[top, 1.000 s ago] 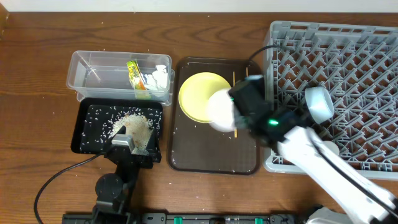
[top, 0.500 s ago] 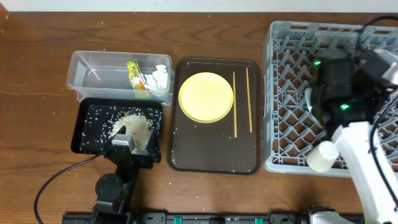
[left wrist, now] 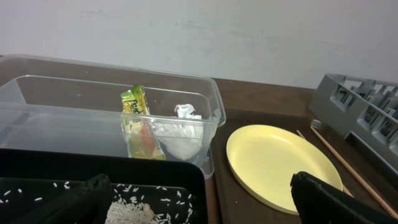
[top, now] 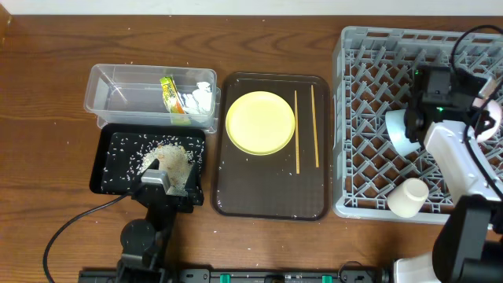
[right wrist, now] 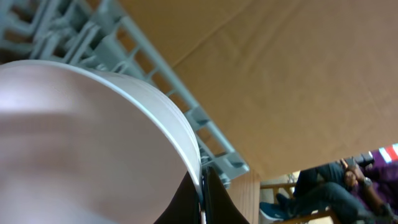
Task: Sort waste into correct bins and load items into the dishwasher rack
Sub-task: 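Place the pink bowl into the dish rack beside the blue bowl, then grasp the yellow plate edge with the right gripper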
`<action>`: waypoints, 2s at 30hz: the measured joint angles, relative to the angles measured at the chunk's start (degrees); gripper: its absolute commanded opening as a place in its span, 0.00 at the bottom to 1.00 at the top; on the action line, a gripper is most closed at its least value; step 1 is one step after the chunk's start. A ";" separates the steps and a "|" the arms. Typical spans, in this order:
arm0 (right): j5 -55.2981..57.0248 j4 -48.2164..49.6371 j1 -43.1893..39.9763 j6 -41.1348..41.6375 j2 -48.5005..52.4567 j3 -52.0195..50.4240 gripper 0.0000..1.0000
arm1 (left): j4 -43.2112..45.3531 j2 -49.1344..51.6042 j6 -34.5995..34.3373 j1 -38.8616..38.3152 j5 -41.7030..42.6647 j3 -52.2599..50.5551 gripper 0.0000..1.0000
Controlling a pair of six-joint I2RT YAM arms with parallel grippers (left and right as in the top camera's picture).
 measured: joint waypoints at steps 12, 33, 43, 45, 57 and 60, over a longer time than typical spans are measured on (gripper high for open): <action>0.46 -4.63 8.37 -5.31 3.52 0.00 0.67 | 0.00 0.00 0.00 0.00 0.00 0.00 0.94; -52.19 -14.36 24.87 0.04 -26.38 0.63 0.76 | 0.00 0.00 0.00 0.00 0.00 0.00 0.94; -67.49 -4.90 43.21 18.82 -8.15 -0.70 0.58 | 0.00 0.00 0.02 0.00 0.00 0.00 0.94; -66.60 -0.46 43.47 22.93 -3.82 -0.87 0.56 | 0.00 0.00 0.00 0.00 0.00 0.00 0.94; -68.19 6.40 43.23 43.23 13.27 -0.52 0.25 | 0.00 0.00 0.00 0.00 0.00 0.00 0.94; -68.06 6.38 42.66 44.92 13.68 -0.55 0.05 | 0.00 0.00 0.00 0.00 0.00 0.00 0.94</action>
